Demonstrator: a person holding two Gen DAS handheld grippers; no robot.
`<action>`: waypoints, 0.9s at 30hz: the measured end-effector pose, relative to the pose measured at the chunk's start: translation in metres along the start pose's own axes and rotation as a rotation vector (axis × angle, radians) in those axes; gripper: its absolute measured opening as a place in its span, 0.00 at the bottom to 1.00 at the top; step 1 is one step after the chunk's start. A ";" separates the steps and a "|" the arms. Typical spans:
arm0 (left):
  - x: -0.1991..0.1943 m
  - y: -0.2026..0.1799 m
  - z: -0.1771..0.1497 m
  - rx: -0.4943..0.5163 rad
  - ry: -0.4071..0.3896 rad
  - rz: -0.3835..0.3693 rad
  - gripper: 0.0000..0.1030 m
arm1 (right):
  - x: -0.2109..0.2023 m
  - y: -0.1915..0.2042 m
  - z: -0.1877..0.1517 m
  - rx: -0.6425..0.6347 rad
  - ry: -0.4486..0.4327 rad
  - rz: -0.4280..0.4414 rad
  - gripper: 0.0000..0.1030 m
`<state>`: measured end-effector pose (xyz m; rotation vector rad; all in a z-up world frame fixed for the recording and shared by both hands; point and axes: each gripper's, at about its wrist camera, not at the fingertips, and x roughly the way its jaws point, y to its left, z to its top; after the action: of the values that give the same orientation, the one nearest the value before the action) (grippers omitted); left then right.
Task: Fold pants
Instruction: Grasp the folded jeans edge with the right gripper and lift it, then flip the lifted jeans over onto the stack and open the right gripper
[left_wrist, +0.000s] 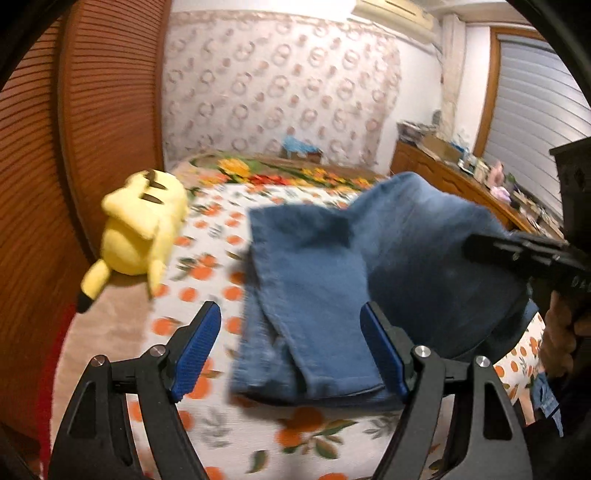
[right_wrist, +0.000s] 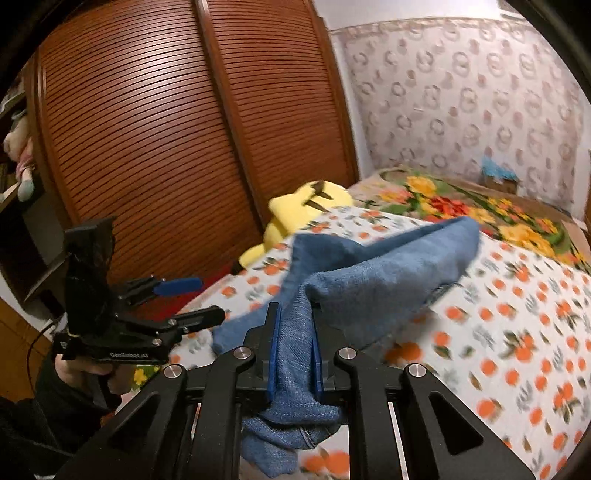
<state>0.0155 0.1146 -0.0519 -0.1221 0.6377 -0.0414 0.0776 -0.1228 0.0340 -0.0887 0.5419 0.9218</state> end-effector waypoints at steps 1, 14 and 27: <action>-0.004 0.005 0.000 -0.005 -0.008 0.010 0.76 | 0.008 0.002 0.003 -0.006 0.003 0.015 0.14; -0.034 0.069 -0.002 -0.101 -0.054 0.127 0.76 | 0.123 0.027 0.003 -0.067 0.164 0.169 0.13; -0.025 0.056 0.000 -0.084 -0.042 0.102 0.76 | 0.077 0.020 0.024 -0.096 0.076 0.134 0.39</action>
<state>-0.0046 0.1725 -0.0441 -0.1710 0.6032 0.0865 0.1089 -0.0469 0.0207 -0.1761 0.5795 1.0784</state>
